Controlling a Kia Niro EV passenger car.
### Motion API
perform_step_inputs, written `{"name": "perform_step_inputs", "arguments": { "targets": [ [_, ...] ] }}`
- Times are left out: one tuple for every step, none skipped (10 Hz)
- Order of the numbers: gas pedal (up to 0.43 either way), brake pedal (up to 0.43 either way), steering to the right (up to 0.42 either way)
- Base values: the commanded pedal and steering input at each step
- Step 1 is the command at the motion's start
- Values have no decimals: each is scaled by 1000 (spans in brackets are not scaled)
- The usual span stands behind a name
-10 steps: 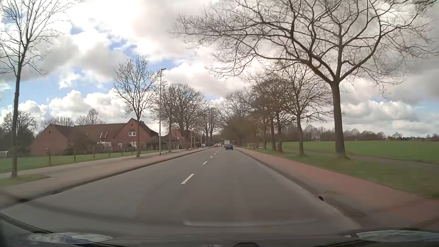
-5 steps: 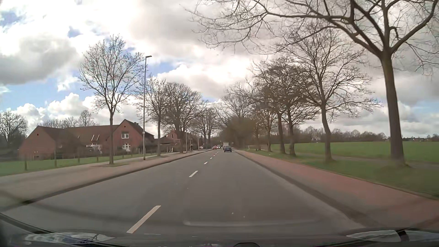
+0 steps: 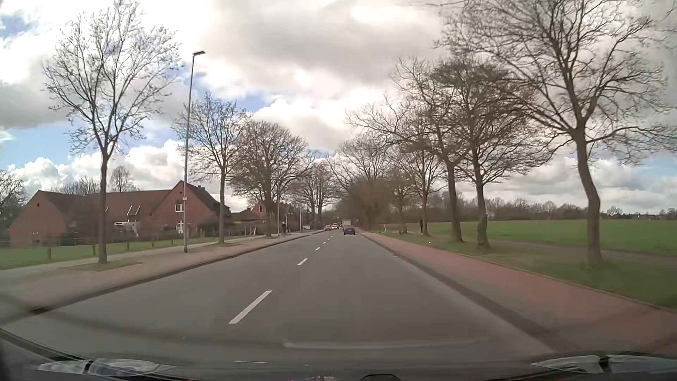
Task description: Follow the waypoints while adhering to traffic rules and regulations
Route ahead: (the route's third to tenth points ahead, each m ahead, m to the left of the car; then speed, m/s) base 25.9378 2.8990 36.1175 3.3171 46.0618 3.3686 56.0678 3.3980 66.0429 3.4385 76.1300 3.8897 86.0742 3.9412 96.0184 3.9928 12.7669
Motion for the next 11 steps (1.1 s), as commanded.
{"name": "perform_step_inputs", "arguments": {
  "targets": [
    [220, 0, 3],
    [220, 0, 3],
    [220, 0, 3],
    [209, 0, 3],
    [209, 0, 1],
    [197, 0, 1],
    [197, 0, 1],
    [197, 0, 1],
    [189, 0, 0],
    [177, 0, 0],
    [177, 0, 0]
  ]
}}
